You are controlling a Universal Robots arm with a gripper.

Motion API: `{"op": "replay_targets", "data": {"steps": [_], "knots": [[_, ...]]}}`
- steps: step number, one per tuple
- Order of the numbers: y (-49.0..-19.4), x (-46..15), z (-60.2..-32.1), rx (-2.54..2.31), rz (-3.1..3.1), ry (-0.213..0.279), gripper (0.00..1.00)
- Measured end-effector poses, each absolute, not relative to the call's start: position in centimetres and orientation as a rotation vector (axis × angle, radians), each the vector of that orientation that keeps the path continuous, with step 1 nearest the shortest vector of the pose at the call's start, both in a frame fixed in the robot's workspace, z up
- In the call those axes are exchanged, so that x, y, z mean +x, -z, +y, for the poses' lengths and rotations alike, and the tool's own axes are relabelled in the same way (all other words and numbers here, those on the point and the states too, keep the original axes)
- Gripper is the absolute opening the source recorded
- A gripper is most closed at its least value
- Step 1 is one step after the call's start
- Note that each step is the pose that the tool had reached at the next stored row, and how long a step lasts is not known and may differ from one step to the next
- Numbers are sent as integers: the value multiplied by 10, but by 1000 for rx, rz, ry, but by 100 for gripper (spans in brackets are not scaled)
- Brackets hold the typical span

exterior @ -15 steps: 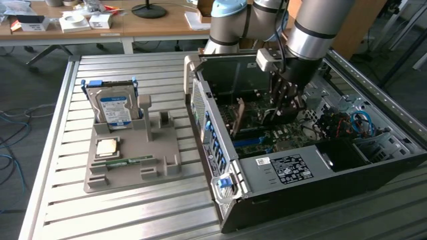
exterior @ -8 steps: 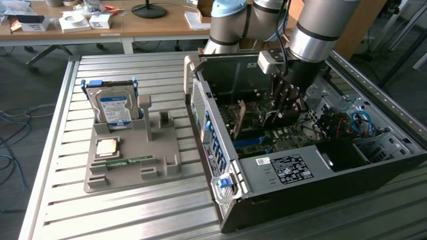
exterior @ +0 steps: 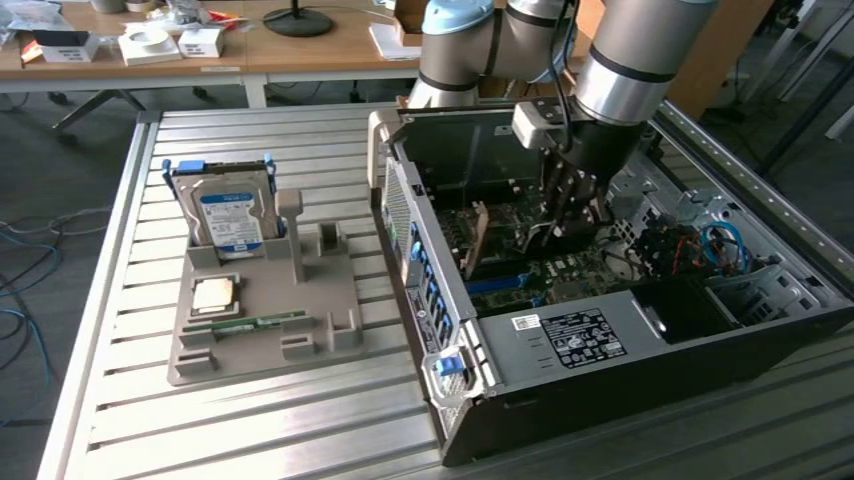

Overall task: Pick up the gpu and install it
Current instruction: 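Insert the gpu into the slot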

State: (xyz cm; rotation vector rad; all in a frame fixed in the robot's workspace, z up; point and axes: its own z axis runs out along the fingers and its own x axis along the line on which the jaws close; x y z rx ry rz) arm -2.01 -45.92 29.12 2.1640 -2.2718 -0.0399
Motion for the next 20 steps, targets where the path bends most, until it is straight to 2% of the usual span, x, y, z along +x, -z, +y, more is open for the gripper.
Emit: {"op": "replay_targets", "data": {"steps": [20], "knots": [[-277,-26,-459,2163,-2272,39,26]]}}
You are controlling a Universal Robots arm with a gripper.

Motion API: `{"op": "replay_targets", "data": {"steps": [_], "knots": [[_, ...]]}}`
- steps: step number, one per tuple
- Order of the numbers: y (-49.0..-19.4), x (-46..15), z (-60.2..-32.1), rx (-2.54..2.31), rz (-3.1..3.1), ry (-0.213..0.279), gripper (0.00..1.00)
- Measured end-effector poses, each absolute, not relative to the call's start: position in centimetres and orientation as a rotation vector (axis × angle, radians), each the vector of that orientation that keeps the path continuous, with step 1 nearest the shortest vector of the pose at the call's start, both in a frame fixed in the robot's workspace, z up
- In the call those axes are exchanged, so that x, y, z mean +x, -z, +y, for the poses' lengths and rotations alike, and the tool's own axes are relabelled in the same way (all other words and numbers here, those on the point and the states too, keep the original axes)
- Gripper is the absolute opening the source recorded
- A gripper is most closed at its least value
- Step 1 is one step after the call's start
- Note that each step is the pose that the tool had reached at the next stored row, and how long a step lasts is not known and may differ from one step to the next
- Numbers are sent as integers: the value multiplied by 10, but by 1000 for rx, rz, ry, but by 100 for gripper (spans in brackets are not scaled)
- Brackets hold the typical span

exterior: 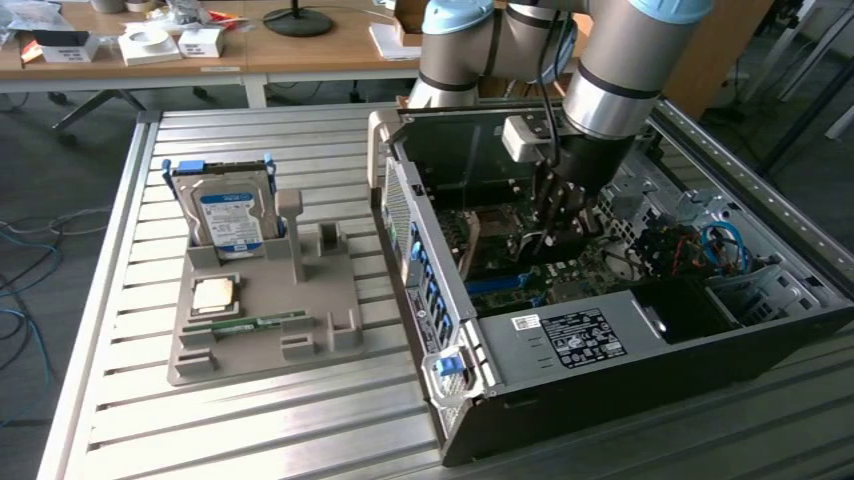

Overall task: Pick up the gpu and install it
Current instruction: 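Insert the gpu into the slot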

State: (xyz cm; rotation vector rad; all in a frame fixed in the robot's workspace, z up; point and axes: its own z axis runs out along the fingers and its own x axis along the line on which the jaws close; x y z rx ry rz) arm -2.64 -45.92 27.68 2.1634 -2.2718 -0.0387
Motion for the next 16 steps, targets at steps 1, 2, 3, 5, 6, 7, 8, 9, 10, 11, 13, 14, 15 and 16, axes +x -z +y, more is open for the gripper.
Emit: {"op": "replay_targets", "data": {"steps": [1,2,3,5,6,7,8,9,10,11,13,14,15,16], "knots": [[-277,-27,-459,2164,-2272,39,26],[-277,-28,-459,2164,-2272,39,26],[-277,-29,-459,2164,-2272,39,26],[-277,-31,-459,2164,-2272,38,26],[-277,-32,-460,2165,-2272,38,26],[-277,-32,-460,2165,-2271,38,26],[-277,-32,-461,2166,-2271,38,26],[-277,-32,-463,2166,-2270,38,26],[-277,-32,-464,2166,-2270,38,26],[-277,-33,-464,2166,-2270,38,26],[-276,-34,-465,2167,-2270,38,26],[-275,-35,-465,2167,-2270,38,26],[-275,-36,-465,2167,-2270,38,26],[-274,-37,-465,2167,-2269,38,26]]}}
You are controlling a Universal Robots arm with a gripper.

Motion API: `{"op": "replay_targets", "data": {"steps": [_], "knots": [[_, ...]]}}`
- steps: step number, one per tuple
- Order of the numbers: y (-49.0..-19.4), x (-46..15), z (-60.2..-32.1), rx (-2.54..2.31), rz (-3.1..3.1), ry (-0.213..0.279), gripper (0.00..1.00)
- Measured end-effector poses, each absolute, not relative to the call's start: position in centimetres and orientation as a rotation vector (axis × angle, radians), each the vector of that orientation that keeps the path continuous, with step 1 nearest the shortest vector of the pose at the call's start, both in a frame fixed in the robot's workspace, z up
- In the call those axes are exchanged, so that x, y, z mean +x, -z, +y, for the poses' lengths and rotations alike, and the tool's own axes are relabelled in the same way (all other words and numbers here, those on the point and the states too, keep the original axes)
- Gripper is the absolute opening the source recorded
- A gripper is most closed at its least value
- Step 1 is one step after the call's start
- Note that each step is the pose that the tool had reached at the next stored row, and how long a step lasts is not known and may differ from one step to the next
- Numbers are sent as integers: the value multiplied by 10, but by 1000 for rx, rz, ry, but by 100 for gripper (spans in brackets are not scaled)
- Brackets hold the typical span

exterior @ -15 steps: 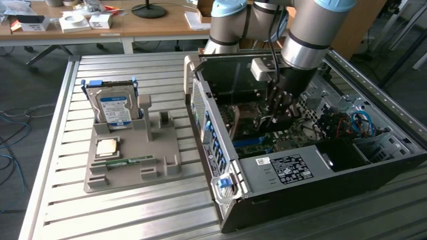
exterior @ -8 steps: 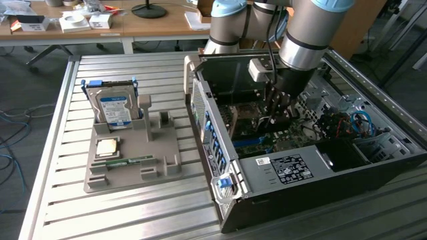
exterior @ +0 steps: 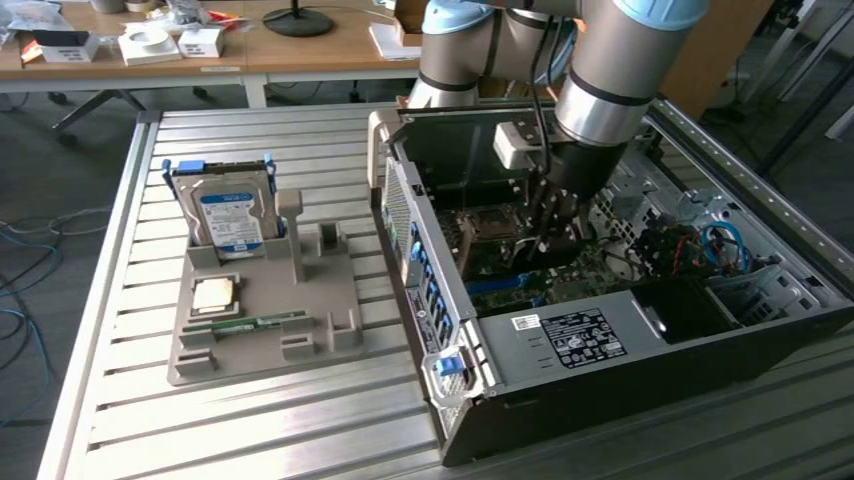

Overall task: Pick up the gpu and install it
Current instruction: 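Insert the gpu into the slot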

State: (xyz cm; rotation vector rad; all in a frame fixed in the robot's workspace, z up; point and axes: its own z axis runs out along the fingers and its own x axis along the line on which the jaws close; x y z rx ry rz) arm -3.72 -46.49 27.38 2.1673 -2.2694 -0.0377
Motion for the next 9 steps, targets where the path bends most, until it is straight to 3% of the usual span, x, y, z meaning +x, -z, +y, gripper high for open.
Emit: {"op": "replay_targets", "data": {"steps": [9], "knots": [[-267,-41,-465,2168,-2269,38,26]]}}
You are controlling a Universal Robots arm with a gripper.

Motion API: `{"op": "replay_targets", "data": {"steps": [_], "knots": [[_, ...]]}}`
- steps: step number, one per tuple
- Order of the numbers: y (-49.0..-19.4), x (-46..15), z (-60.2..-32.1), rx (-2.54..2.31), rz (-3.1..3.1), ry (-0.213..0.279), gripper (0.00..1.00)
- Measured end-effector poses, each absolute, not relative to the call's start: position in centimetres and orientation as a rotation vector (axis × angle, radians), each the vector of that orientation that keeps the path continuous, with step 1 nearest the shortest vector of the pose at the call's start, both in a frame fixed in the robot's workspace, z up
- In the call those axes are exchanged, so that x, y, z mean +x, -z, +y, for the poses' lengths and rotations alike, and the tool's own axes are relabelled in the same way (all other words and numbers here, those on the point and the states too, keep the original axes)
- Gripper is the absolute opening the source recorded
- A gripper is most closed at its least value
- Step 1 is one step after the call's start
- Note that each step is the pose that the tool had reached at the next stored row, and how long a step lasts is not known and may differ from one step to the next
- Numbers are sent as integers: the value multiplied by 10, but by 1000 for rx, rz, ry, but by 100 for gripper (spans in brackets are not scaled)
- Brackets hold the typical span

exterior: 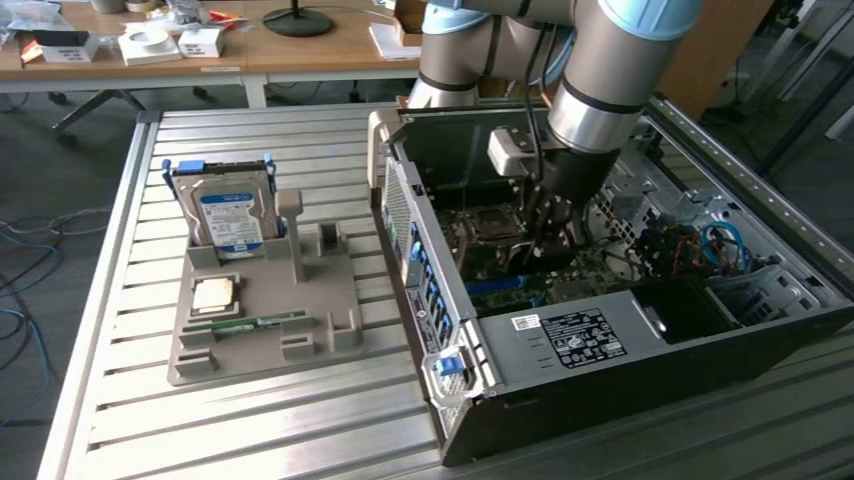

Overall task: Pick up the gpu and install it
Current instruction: 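Insert the gpu into the slot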

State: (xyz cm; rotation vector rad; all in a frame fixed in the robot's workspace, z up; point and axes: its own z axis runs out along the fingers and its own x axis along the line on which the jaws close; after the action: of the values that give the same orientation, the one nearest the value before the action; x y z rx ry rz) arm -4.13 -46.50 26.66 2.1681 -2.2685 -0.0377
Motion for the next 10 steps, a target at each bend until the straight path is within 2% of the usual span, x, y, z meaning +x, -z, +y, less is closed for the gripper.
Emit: {"op": "replay_targets", "data": {"steps": [10], "knots": [[-265,-46,-465,2168,-2268,38,26]]}}
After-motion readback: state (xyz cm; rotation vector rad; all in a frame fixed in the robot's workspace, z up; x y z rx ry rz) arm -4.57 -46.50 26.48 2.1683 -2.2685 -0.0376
